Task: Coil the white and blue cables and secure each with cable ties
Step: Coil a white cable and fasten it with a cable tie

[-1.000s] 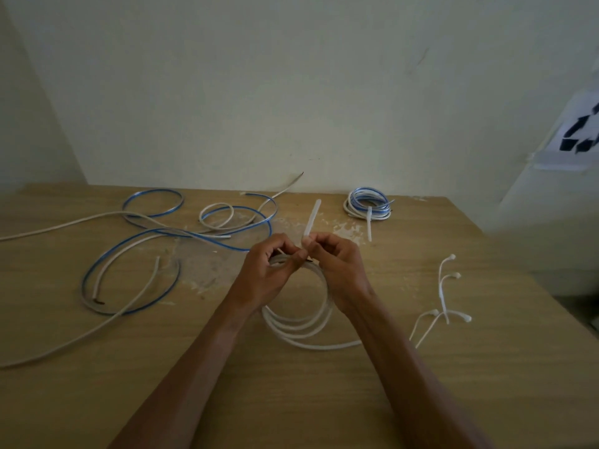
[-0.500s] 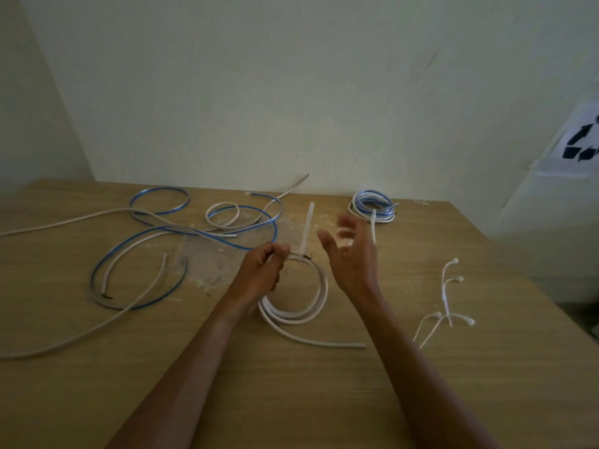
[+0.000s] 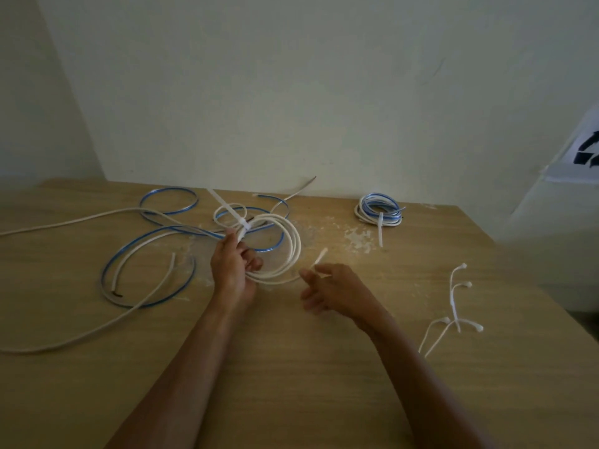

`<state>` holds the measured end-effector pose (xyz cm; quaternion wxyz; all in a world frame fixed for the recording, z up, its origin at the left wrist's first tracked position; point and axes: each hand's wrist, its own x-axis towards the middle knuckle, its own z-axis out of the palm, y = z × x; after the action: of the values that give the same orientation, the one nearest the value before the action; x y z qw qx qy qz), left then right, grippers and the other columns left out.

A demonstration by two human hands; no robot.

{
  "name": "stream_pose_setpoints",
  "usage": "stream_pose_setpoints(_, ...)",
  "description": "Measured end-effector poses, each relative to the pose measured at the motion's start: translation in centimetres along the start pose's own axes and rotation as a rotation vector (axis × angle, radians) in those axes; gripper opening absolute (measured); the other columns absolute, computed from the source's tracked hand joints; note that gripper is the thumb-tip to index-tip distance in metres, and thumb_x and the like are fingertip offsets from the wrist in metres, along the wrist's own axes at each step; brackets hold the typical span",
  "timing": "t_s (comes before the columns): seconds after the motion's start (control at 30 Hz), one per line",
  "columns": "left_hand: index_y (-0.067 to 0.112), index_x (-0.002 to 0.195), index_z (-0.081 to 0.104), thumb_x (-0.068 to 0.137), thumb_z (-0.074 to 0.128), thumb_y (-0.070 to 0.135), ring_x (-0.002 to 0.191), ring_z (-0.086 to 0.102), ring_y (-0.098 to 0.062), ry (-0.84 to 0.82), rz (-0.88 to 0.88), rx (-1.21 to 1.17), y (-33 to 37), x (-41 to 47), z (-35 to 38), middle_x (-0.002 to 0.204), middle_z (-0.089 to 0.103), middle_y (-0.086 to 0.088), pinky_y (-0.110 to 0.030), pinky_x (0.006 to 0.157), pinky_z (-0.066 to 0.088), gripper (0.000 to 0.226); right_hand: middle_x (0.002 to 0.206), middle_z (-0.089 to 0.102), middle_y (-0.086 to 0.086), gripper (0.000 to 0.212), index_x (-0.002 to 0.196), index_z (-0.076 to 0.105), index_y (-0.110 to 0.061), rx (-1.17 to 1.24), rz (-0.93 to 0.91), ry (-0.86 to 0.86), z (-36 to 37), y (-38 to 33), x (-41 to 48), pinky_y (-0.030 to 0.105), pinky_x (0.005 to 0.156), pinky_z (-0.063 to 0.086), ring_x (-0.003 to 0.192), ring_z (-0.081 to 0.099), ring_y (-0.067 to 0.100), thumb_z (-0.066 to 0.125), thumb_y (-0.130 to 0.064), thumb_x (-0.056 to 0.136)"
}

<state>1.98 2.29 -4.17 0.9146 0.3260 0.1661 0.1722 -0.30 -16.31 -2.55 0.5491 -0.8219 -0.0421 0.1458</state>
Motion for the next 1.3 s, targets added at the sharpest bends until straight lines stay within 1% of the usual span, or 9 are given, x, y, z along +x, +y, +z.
stream_pose_setpoints(0.07,0.010,0.109,0.055,0.108,0.043,0.025,0.040,0.023,-0.005,-0.070,-0.024,-0.002,-0.3,-0.2,0.3,0.054,0.028,0.007,-0.021,0.038,0.023,0.019,0.096,0.073,0.012,0.032,0.119,0.060,-0.004,0.295,0.005,0.009,0.3,-0.3,1.0,0.030,0.064,0.057,0.081,0.073,0.021,0.062,-0.029,0.099)
stream_pose_setpoints(0.17,0.010,0.121,0.055,0.107,0.044,0.021,0.041,0.025,-0.006,-0.118,-0.022,0.083,-0.8,-0.7,0.8,0.053,0.031,0.007,-0.021,0.039,0.024,0.021,0.090,0.075,0.009,0.017,0.114,0.067,-0.010,0.442,-0.177,0.209,0.2,-0.7,1.5,0.029,0.067,0.055,0.079,0.072,0.017,0.056,-0.012,0.101)
stream_pose_setpoints(0.23,0.010,0.114,0.060,0.105,0.050,0.021,0.042,0.027,-0.007,-0.154,0.036,0.180,-1.0,-1.2,0.9,0.056,0.033,0.006,-0.021,0.040,0.024,0.018,0.083,0.076,0.003,0.017,0.111,0.070,-0.017,0.331,-0.308,0.391,0.4,-0.2,1.8,0.029,0.066,0.057,0.072,0.071,0.013,0.058,-0.012,0.100)
stream_pose_setpoints(0.37,0.015,0.116,0.071,0.099,0.062,0.029,0.045,0.033,-0.009,-0.252,0.233,0.468,-1.5,-1.7,0.9,0.055,0.040,0.006,-0.022,0.043,0.032,0.024,0.075,0.072,-0.004,0.035,0.131,0.058,-0.020,0.001,-0.518,0.620,0.3,1.1,1.7,0.030,0.069,0.056,0.068,0.069,0.014,0.064,-0.016,0.096)
stream_pose_setpoints(0.6,0.013,0.099,0.075,0.095,0.062,0.035,0.043,0.035,-0.008,-0.316,0.316,0.589,-2.3,-1.7,0.6,0.053,0.043,0.004,-0.022,0.045,0.031,0.026,0.098,0.066,-0.004,0.019,0.110,0.070,-0.016,-0.205,-0.759,0.698,-0.1,0.6,0.6,0.011,0.066,0.044,0.077,0.060,0.004,0.061,-0.007,0.097)
stream_pose_setpoints(0.87,0.025,0.072,0.072,0.101,0.058,0.032,0.044,0.028,-0.013,-0.307,0.227,0.596,-2.3,-2.2,0.7,0.057,0.033,-0.003,-0.024,0.044,0.027,0.032,0.091,0.061,0.000,0.026,0.108,0.073,-0.013,-0.344,-0.820,0.663,-0.1,0.9,0.5,0.022,0.069,0.047,0.077,0.054,0.009,0.061,0.002,0.091)
stream_pose_setpoints(1.07,0.018,0.078,0.072,0.097,0.061,0.036,0.043,0.031,-0.013,-0.307,0.252,0.603,-2.3,-2.5,0.9,0.056,0.034,-0.005,-0.025,0.043,0.030,0.029,0.093,0.057,0.000,0.026,0.110,0.073,-0.011,-0.399,-0.848,0.667,-0.1,0.9,0.3,0.036,0.070,0.052,0.082,0.055,0.015,0.060,0.001,0.091)
stream_pose_setpoints(1.2,0.021,0.073,0.072,0.088,0.062,0.047,0.044,0.034,-0.016,-0.328,0.345,0.681,-2.0,-2.6,0.7,0.057,0.038,-0.010,-0.026,0.045,0.030,0.032,0.093,0.056,0.004,0.028,0.112,0.074,-0.010,-0.465,-0.860,0.675,0.0,0.7,0.0,0.031,0.071,0.048,0.082,0.054,0.018,0.062,0.000,0.088)
stream_pose_setpoints(1.3,0.032,0.062,0.066,0.094,0.061,0.043,0.046,0.036,-0.010,-0.350,0.386,0.770,-1.8,-2.5,0.5,0.051,0.043,0.005,-0.029,0.050,0.030,0.035,0.091,0.054,0.000,0.018,0.108,0.075,-0.011,-0.427,-0.862,0.658,0.1,0.8,0.0,0.020,0.071,0.044,0.079,0.052,0.011,0.067,-0.009,0.092)
